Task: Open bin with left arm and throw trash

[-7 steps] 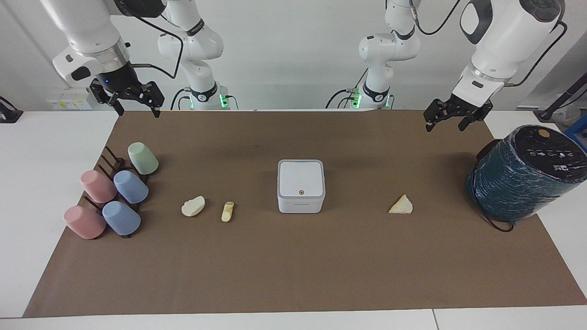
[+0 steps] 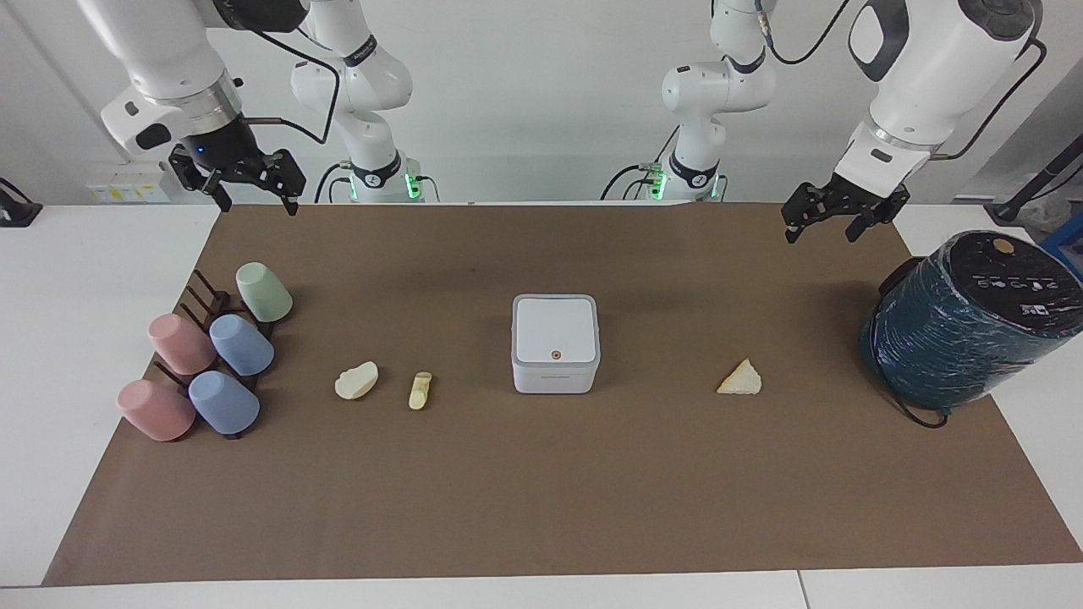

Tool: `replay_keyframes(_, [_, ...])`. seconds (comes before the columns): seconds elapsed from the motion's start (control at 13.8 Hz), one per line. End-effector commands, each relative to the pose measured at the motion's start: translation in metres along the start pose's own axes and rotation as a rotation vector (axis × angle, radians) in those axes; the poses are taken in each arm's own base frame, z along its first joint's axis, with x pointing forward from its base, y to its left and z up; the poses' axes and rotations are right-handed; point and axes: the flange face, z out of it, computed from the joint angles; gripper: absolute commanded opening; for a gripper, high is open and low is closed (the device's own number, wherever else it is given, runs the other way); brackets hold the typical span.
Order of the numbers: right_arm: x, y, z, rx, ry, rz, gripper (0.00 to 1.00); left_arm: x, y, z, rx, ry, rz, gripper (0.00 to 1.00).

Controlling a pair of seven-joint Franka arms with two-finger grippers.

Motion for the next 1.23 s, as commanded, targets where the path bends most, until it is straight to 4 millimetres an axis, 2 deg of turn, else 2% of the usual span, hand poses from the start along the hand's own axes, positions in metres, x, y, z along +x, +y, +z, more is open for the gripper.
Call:
replay_keyframes(0.0, [0.000,0.001,-0.003,0.011,0.006,-0.007,1.00,-0.008,-0.004,-0.001,-0.003,0.007,-0.013,1.00])
replay_keyframes(1.01, [0.002,0.000,0.003,0.012,0.021,-0.009,1.00,-0.010,0.006,-0.002,-0.002,0.015,-0.001,1.00])
replay_keyframes(1.09, [0.002,0.000,0.003,0.012,0.021,-0.009,1.00,-0.010,0.007,-0.001,-0.002,0.012,-0.001,0.94])
replay_keyframes(1.16, [0.002,0.000,0.003,0.012,0.021,-0.010,1.00,-0.011,0.007,0.002,-0.001,0.006,-0.001,0.73])
